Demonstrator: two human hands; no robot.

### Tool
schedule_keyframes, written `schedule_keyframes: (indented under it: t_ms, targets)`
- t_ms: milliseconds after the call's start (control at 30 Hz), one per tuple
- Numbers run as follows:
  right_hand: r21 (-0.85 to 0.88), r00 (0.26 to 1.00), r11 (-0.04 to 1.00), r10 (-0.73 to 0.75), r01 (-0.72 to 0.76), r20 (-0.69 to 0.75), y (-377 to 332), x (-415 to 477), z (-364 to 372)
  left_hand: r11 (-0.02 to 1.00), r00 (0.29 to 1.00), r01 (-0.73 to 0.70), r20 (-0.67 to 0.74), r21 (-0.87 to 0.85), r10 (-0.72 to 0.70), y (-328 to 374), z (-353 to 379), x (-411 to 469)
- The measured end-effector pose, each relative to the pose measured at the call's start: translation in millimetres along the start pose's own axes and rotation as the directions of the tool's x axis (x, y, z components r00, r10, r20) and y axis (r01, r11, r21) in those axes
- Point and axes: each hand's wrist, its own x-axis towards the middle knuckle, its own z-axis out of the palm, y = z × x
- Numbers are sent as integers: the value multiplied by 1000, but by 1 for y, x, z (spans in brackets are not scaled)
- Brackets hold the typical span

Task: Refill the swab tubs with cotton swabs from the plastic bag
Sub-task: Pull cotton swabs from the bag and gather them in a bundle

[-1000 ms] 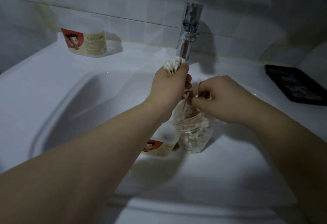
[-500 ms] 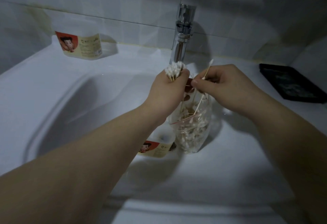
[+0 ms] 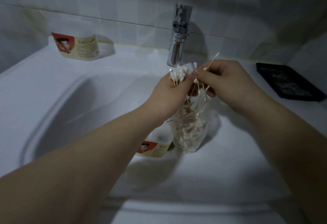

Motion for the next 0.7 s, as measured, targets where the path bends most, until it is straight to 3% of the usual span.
schedule_keyframes:
  t_ms: [200, 367, 700]
  targets:
    - [10, 1000, 1000, 13, -13, 1, 1, 1, 0, 998, 999, -48, 25, 41, 47, -3, -1, 1]
    - [-90, 999, 995, -50, 51, 6, 2, 0, -1, 988, 991, -126, 54, 88, 121, -8, -2, 2]
    - [-116, 999, 993, -25, 30, 41, 1, 1, -6, 996, 999, -36, 0, 77, 36, -4, -1, 1]
